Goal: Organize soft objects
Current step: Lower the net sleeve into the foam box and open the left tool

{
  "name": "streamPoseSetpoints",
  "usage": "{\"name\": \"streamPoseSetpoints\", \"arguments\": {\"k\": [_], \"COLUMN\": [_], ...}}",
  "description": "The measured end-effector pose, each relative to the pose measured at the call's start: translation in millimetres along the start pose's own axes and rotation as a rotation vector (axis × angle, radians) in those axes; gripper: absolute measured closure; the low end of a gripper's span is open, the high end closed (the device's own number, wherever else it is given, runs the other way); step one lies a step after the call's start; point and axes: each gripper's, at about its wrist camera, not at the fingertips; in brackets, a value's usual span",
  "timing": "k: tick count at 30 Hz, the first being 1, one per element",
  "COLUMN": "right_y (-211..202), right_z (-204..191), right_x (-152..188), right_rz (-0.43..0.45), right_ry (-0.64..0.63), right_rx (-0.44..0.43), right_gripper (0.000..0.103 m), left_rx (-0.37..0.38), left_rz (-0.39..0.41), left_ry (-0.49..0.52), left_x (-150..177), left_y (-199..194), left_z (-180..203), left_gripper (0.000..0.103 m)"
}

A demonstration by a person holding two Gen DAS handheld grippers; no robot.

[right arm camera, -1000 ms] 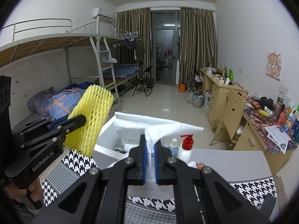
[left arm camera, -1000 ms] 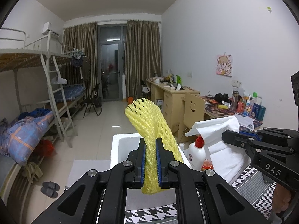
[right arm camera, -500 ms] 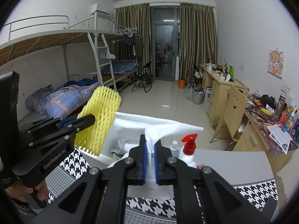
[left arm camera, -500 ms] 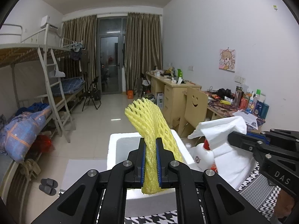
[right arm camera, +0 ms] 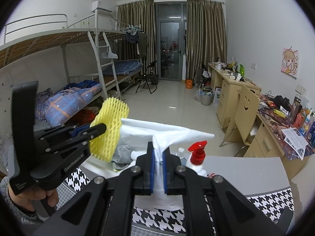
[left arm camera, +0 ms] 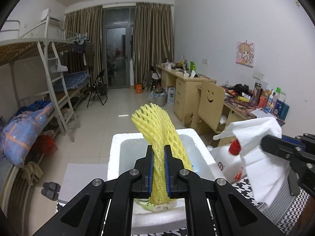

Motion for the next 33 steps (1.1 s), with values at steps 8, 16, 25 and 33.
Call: {"name": "streamPoseSetpoints", "arguments": {"k": [8,16,25,33], "right_y": [7.8,11.2,17.8,26.6], "right_z": [5.5,5.6,4.0,-8.6], "right_x": [-1.8,-3.6,-5.9,-11.8], "right_rz": [-0.012,-0.017,-0.021,-0.029], "right_ry": [0.015,0.016,0.012,0.004], "right_rx": [0.006,0.014,-0.004,-0.048], "right_gripper": [0.094,0.094,0.093,0.093], "left_rx": [0.016,-0.038,-0.09,-0.143], "left_rz": [-0.044,-0.065,-0.022,0.012], "left_ry": [-0.001,-0.033,-0.049,-0.063], "left_x": [-0.7,1.9,-1.5,2.0], "left_y": [22.0,31.3,7.1,-16.9], "left_z": [0.6,-12.2,-20.2,-35.5], "left_gripper": [0.092,0.034,0.021,0.007]}}
Point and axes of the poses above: each gripper's, at about its wrist camera, not at the fingertips, and y roughly the way its jaws point, z to its right, x to its underside, and after that the axes turned 6 degrees about y, right-handed
